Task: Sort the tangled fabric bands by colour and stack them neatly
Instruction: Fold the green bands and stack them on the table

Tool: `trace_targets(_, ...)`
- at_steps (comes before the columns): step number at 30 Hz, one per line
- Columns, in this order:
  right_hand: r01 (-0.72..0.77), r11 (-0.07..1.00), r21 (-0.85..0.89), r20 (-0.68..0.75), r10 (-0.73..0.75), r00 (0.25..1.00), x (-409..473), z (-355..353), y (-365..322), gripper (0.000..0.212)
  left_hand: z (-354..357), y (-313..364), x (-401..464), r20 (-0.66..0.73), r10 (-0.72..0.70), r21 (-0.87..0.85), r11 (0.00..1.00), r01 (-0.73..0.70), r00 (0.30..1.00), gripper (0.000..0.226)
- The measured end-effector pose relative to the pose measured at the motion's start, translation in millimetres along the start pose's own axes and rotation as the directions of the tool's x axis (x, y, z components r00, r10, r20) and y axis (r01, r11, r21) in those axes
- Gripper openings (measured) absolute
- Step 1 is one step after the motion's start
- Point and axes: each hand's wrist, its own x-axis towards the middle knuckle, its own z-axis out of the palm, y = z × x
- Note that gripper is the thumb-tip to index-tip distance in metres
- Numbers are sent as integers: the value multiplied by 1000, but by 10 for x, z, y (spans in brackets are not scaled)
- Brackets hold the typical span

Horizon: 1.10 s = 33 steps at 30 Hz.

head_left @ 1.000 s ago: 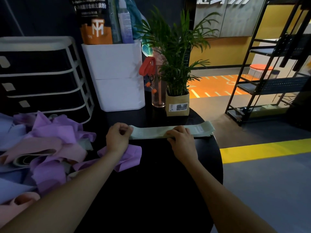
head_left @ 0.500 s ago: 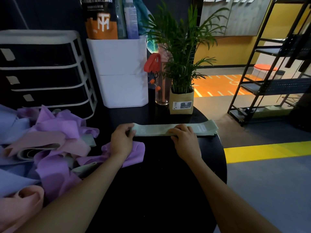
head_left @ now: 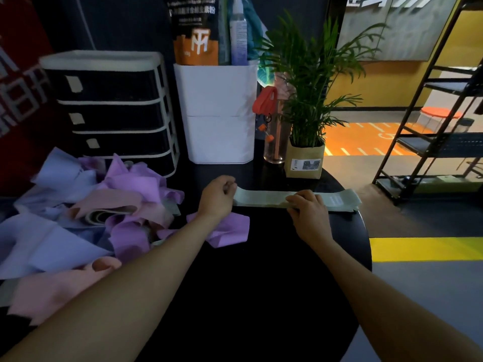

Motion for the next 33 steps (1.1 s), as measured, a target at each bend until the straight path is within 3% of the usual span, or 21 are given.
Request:
trace_targets(7,137,983,121,-32,-134,990,-57,-17,-773,29,-601,134,-143,31,86,113,990,-89,996,14)
trace_targets(15,294,927,231,130,-329,935,-340,240,-1507,27,-1367,-15,-660,80,73,257,962,-91,994,12)
trace_targets(18,327,925,195,188,-362,913,-433,353,-1677,26,-1574,-9,-855,100,125,407,900,-155,987,15)
trace_targets(21,334,932,141,232,-359,904,-509,487,-1775,29,-1735,-36,-1047,126,270,564,772,-293,954,17)
trace_targets(26,299,942,150,216,-327,920,-520,470,-1892,18,-1927,-252,-1166,149,318,535,770,-346,936,10)
trace_targets(31,357,906,229,181,-400,898,-441,270,-2097,4,-2016,-426,-1134,111,238,431,863,-263,965,21)
trace_targets(33,390,870,303,183,-455,872,-427,164,-2235,9,-2060,-430,-1106,84,256,394,879,-268,963,35)
